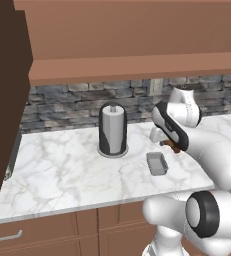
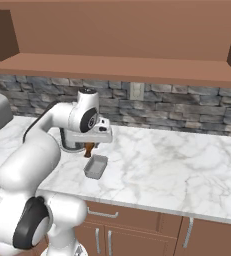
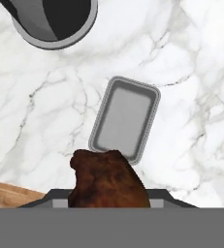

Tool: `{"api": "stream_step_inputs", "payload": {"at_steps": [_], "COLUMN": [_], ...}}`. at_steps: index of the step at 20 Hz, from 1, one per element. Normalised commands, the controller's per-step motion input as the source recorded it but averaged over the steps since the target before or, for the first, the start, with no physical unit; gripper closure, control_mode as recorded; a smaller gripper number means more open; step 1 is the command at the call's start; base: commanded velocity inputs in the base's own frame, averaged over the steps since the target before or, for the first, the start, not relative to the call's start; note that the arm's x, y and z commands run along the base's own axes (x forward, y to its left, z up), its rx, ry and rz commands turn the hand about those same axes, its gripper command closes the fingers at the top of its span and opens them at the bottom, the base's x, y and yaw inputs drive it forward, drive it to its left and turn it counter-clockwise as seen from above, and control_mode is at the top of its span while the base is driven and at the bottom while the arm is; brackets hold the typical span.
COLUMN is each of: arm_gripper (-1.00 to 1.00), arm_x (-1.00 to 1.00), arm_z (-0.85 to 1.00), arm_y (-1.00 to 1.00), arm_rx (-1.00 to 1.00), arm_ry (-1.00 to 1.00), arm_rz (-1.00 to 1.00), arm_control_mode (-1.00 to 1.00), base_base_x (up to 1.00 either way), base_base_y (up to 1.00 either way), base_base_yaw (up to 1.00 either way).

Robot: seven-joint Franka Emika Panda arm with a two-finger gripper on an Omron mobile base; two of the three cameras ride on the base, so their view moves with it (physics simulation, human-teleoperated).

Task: Retrieve the tupperware from the cabinet, then place the raw meat into the tupperware to avoid contamination.

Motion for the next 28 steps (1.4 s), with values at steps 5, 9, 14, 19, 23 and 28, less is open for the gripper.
{"api": "stream_step_inputs", "payload": {"at_steps": [5, 9, 14, 19, 23, 28], "arm_gripper": [1.0, 1.0, 1.0, 1.0, 1.0, 1.0], "arm_x": [0.05, 0.16, 0.19, 0.23, 0.21, 0.15], "arm_z": [-0.17, -0.13, -0.17, -0.13, -0.15, -0.19], "arm_y": [0.02, 0.0, 0.07, 0.04, 0.01, -0.01], "arm_rx": [0.0, 0.0, 0.0, -0.02, -0.01, 0.0], "arm_ry": [0.0, 0.0, 0.0, 0.0, -0.01, -0.03], "arm_rz": [-0.14, -0.11, -0.09, -0.07, -0.06, -0.04], "arm_control_mode": [-1.0, -1.0, -1.0, -1.0, -1.0, -1.0], "base_base_x": [0.0, 0.0, 0.0, 0.0, 0.0, 0.0], "base_base_y": [0.0, 0.0, 0.0, 0.0, 0.0, 0.0], "base_base_yaw": [0.0, 0.0, 0.0, 0.0, 0.0, 0.0]}}
